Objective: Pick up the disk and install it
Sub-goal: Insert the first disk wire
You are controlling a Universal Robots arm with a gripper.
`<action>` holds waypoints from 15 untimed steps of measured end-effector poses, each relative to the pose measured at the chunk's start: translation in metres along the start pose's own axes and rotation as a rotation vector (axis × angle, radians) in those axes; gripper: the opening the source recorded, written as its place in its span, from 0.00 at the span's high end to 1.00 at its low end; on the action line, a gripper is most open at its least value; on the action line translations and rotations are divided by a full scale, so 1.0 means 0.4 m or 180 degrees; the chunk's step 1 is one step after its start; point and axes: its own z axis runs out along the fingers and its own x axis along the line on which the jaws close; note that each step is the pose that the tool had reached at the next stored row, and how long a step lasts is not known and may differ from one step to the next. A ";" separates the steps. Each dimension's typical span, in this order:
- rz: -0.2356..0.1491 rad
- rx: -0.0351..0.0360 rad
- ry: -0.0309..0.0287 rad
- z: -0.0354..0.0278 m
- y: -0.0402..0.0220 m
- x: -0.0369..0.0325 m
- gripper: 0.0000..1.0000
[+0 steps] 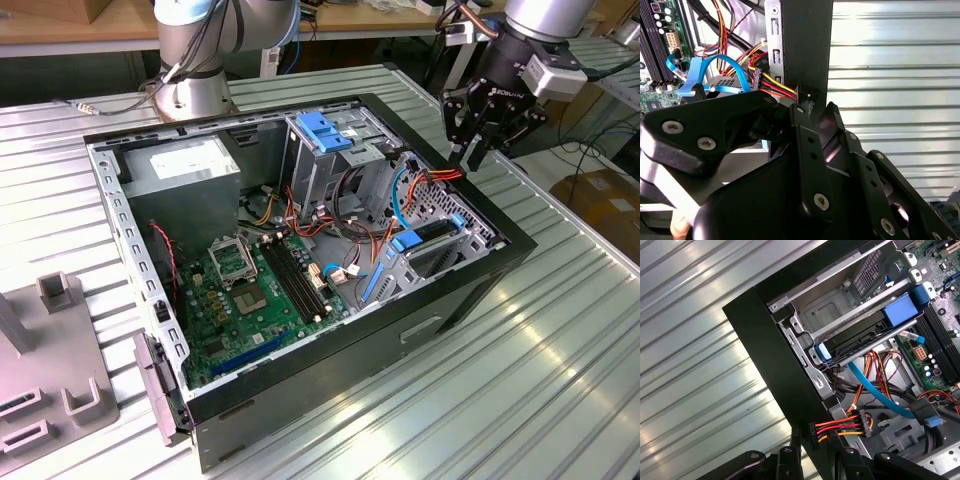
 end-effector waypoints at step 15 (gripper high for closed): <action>-0.0018 0.0001 0.0002 0.000 0.001 0.000 0.65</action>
